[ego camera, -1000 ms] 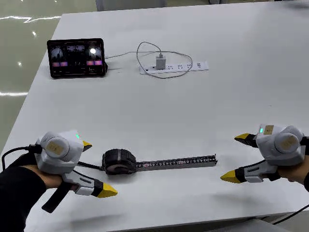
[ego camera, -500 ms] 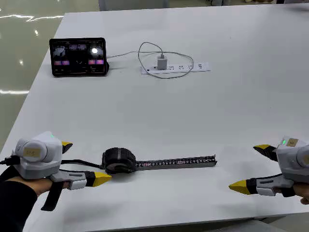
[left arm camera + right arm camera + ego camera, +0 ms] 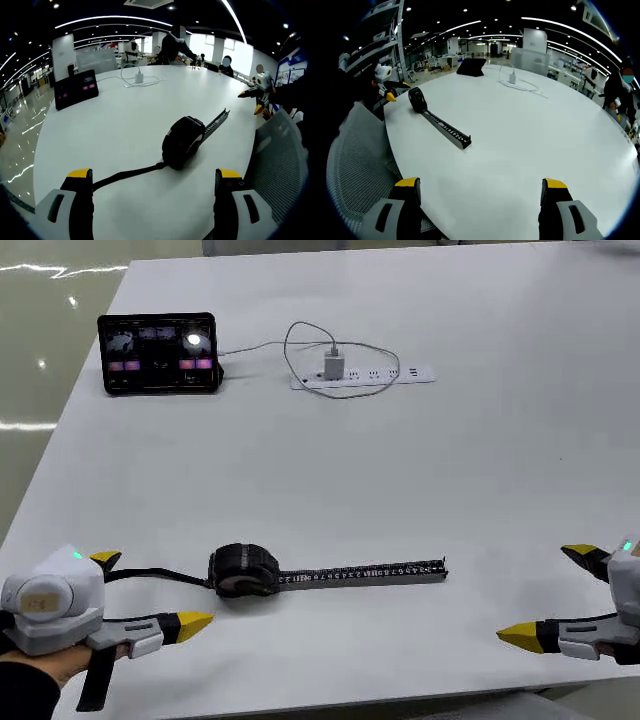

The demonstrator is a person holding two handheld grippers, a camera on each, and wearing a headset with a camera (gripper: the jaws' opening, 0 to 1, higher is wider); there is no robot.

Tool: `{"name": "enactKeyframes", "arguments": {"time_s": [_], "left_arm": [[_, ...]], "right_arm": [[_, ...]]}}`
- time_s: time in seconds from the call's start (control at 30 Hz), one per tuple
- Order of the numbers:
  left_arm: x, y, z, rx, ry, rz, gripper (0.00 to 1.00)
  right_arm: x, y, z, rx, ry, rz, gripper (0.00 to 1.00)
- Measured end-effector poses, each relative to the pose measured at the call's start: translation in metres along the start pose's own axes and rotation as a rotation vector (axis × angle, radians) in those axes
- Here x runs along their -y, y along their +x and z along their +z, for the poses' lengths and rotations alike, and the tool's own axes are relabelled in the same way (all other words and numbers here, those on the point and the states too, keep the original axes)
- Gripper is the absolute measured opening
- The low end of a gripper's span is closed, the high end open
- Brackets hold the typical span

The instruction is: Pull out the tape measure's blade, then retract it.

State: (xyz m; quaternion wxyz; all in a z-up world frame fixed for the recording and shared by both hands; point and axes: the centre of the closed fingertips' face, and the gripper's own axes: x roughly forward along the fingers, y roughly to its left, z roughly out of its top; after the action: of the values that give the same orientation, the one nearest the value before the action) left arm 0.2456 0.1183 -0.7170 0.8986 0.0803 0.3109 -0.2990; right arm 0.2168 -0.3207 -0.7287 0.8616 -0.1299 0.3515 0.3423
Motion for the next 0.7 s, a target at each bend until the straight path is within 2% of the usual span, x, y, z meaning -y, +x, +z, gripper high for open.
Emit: {"name": "enactKeyframes", "arguments": {"time_s": [0.17,0.27,0.47,0.7], "left_arm": [[0.001,-0.008,-0.006,0.0,0.006,-0.011,0.99],[0.006,-0.01,-0.008,0.0,0.002,-0.02,0.99],[0.01,-0.013,-0.013,-0.012,0.026,-0.023,0.99],[0.011,-0.017,-0.007,0.006,0.032,-0.021,0.99]], "right_arm": [[0.0,-0.006,-0.005,0.005,-0.008,-0.021,0.99],[0.003,-0.012,-0.006,0.02,-0.016,-0.034,0.99],[0.002,-0.018,-0.011,0.015,-0.021,-0.021,0.99],[0.003,-0.021,-0.017,-0.001,-0.025,-0.019,0.99]]}}
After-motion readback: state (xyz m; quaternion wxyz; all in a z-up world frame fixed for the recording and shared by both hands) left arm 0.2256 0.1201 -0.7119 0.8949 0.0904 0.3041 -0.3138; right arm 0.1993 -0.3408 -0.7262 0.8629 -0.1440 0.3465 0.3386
